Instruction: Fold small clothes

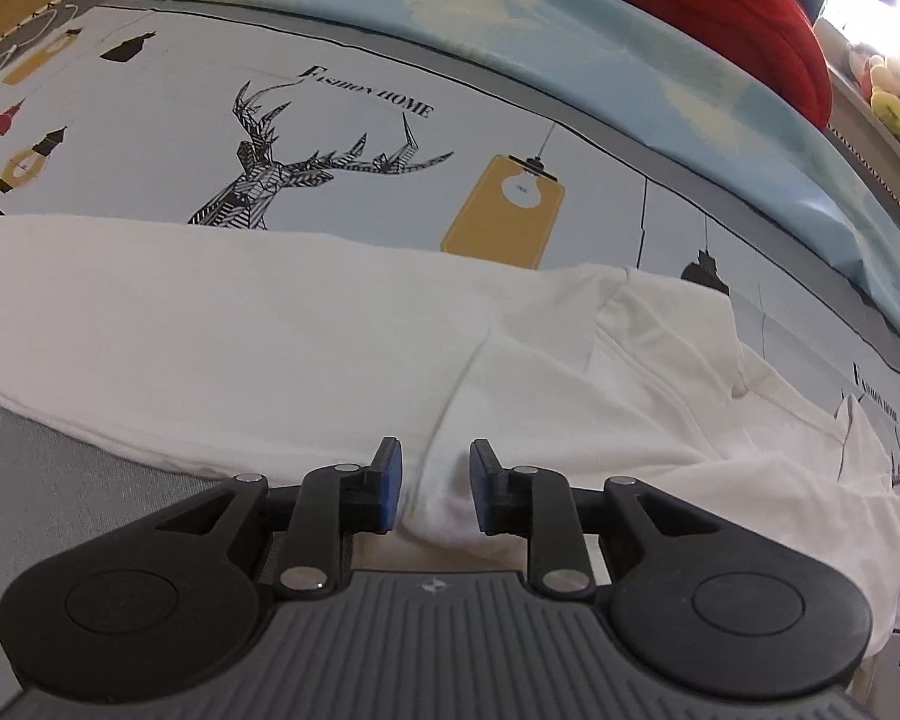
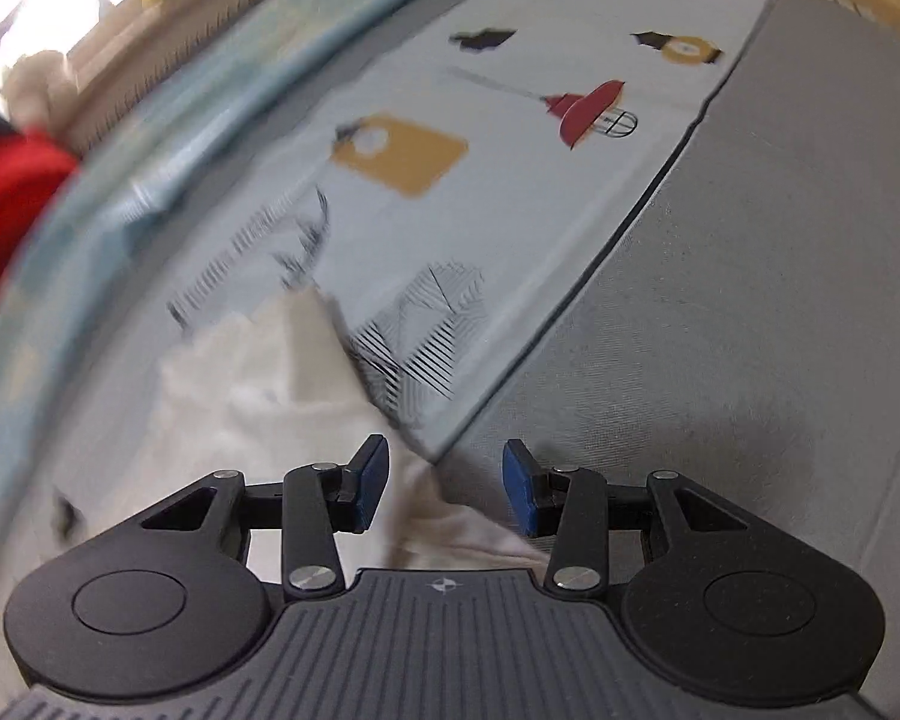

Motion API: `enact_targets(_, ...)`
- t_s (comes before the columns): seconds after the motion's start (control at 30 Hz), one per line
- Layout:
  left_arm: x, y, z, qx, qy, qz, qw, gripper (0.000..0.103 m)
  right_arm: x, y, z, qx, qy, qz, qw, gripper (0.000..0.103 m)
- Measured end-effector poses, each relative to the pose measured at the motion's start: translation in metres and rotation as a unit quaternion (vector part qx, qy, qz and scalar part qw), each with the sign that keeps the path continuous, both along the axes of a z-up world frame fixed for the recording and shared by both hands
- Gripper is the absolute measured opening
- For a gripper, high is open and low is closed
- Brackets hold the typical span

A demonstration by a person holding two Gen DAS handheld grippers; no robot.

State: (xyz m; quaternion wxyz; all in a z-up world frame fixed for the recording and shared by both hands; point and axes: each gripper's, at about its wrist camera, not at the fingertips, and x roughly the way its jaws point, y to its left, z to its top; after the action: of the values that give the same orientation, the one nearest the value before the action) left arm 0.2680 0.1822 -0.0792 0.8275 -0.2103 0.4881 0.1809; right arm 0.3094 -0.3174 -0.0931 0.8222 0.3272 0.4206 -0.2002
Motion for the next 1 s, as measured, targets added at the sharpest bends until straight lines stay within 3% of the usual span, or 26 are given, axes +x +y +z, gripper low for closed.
enact_targets(0.13, 0.005, 0.019, -0.004, -0.024, -0.020, 0.002, 0.9995, 0.028, -0.009, 0.011, -0.002, 0.041, -0.029, 0.037, 0.998, 0.043)
enact_targets(0.27, 0.012, 0.026, -0.010, -0.050, -0.030, 0.000, 0.9983, 0.028, -0.007, 0.006, -0.025, 0.068, 0.001, 0.025, 0.997, 0.044)
enact_targets(0.4, 0.021, 0.018, -0.010, -0.035, -0.036, -0.029, 0.9983, 0.032, 0.002, 0.004, -0.035, 0.082, 0.005, 0.040, 0.996, 0.045)
enact_targets(0.47, 0.026, 0.015, -0.013, -0.026, -0.033, -0.035, 0.9985, 0.033, 0.005, 0.004, -0.036, 0.081, 0.007, 0.043, 0.996, 0.038)
enact_targets(0.53, 0.030, 0.014, -0.018, -0.026, -0.029, -0.035, 0.9986, 0.033, 0.003, 0.001, -0.032, 0.074, 0.005, 0.031, 0.997, 0.000)
enact_targets(0.67, 0.038, 0.003, -0.025, -0.031, -0.021, -0.054, 0.9979, 0.028, -0.003, -0.007, -0.015, 0.044, -0.028, 0.009, 0.999, 0.000)
enact_targets(0.7, 0.040, -0.003, -0.025, -0.025, -0.019, -0.069, 0.9971, 0.008, -0.005, -0.009, -0.012, 0.034, -0.030, 0.003, 0.999, 0.000)
enact_targets(0.73, 0.041, -0.009, -0.024, -0.012, -0.016, -0.082, 0.9964, 0.000, -0.006, -0.011, -0.012, 0.027, -0.028, -0.007, 0.999, 0.000)
enact_targets(0.83, 0.040, -0.014, -0.014, 0.027, -0.033, -0.084, 0.9956, 0.000, -0.004, -0.016, -0.018, 0.008, -0.003, -0.022, 1.000, 0.000)
enact_targets(0.93, 0.037, -0.001, -0.001, 0.014, -0.058, -0.046, 0.9971, 0.000, -0.001, -0.018, -0.028, 0.038, 0.029, -0.015, 0.999, 0.005)
enact_targets(1.0, 0.036, 0.004, 0.003, 0.040, -0.054, -0.024, 0.9975, 0.000, -0.006, -0.011, -0.020, 0.007, 0.019, -0.022, 1.000, 0.010)
